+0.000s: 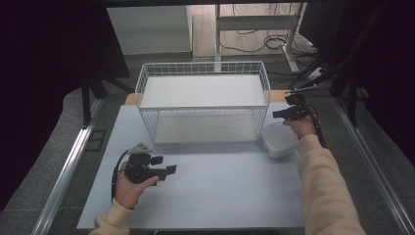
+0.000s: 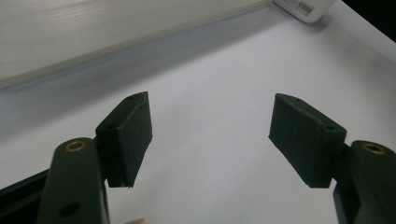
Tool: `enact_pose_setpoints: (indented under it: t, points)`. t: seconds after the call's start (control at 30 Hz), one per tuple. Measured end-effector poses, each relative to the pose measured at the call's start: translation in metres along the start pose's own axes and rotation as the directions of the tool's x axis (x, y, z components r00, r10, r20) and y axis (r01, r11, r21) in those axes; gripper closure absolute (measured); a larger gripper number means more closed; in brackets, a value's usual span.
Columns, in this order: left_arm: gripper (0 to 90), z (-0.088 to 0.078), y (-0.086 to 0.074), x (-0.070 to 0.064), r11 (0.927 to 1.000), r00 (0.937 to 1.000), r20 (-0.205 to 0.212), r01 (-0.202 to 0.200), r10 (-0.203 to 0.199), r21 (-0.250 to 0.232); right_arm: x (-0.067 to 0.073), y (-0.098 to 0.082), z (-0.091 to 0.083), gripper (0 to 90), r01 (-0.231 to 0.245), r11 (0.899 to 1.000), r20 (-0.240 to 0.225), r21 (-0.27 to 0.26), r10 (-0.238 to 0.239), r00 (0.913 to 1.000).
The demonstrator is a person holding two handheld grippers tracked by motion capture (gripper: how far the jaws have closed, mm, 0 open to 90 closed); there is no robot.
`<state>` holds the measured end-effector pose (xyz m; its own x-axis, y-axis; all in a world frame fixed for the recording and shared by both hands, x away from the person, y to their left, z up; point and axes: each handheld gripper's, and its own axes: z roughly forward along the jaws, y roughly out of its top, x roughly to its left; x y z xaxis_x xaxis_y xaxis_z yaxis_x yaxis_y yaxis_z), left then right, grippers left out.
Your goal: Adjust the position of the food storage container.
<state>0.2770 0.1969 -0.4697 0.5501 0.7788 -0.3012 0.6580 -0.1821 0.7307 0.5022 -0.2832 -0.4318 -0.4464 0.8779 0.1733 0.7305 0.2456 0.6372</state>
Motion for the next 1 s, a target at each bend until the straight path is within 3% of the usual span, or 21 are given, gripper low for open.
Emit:
enact_pose_setpoints:
  t: [0.13, 0.4, 0.47, 0.67, 0.83, 1.0]
  points:
    - [29.2, -0.003, -0.001, 0.004, 0.9998, 0.9999, -0.013, 0.011, -0.011, -0.017, -0.003, -0.001, 0.016, 89.7, -0.009, 1.000, 0.006, 0.012, 0.009, 0.9999]
    - [29.3, -0.001, -0.002, 0.006, 0.9998, 0.9997, -0.016, 0.017, -0.018, -0.009, -0.005, -0.005, 0.032, 89.8, 0.010, 0.994, 0.055, 0.113, -0.016, 0.9984]
    - [29.3, -0.001, -0.002, 0.006, 0.9999, 0.9998, -0.015, 0.014, -0.014, -0.004, -0.006, -0.006, 0.030, 89.8, -0.001, 0.993, 0.056, 0.114, -0.005, 0.9984]
    - [29.2, 0.000, -0.003, 0.004, 0.9999, 0.9999, -0.010, 0.011, -0.011, 0.003, 0.002, -0.013, 0.024, 89.8, 0.017, 0.989, 0.080, 0.149, -0.030, 0.9963]
    - [29.4, 0.000, -0.003, 0.003, 0.9999, 0.9999, -0.010, 0.010, -0.010, -0.002, 0.005, -0.024, 0.015, 89.9, -0.010, 0.988, 0.070, 0.157, -0.001, 0.9976]
    - [29.4, 0.000, -0.003, 0.002, 1.0000, 1.0000, -0.003, 0.009, -0.009, -0.001, 0.010, -0.035, 0.006, 89.9, -0.005, 0.987, 0.064, 0.163, -0.006, 0.9979]
